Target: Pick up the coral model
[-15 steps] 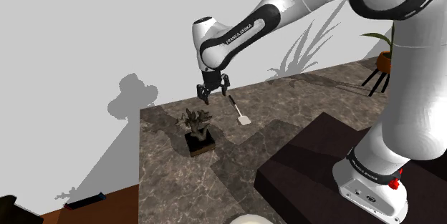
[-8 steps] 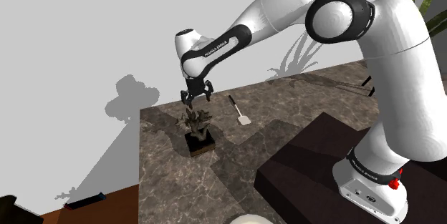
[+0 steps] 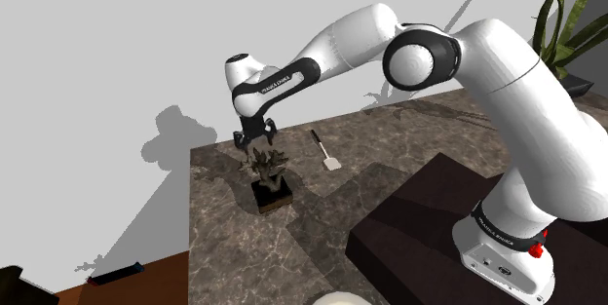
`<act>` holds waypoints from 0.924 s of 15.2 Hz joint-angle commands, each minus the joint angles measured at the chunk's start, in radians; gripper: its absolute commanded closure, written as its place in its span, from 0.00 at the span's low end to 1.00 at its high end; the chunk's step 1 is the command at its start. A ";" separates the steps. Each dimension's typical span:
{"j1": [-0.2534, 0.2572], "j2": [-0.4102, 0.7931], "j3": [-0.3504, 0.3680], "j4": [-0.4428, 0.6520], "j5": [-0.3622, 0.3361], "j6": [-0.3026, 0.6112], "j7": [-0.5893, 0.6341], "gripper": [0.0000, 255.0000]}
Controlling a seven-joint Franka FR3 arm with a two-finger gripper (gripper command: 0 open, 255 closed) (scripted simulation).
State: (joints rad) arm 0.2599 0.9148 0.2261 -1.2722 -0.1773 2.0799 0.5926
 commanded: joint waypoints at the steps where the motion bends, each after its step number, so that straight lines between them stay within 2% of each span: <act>1: 0.003 0.020 -0.002 0.007 -0.002 0.013 0.001 0.00; 5: 0.005 0.043 -0.006 0.012 -0.005 0.031 0.002 0.00; 6: 0.004 0.040 -0.005 0.006 -0.005 0.034 0.002 1.00; 14: 0.003 0.036 -0.005 -0.001 -0.005 0.037 0.003 1.00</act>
State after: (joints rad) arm 0.2629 0.9500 0.2208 -1.2723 -0.1830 2.1173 0.5947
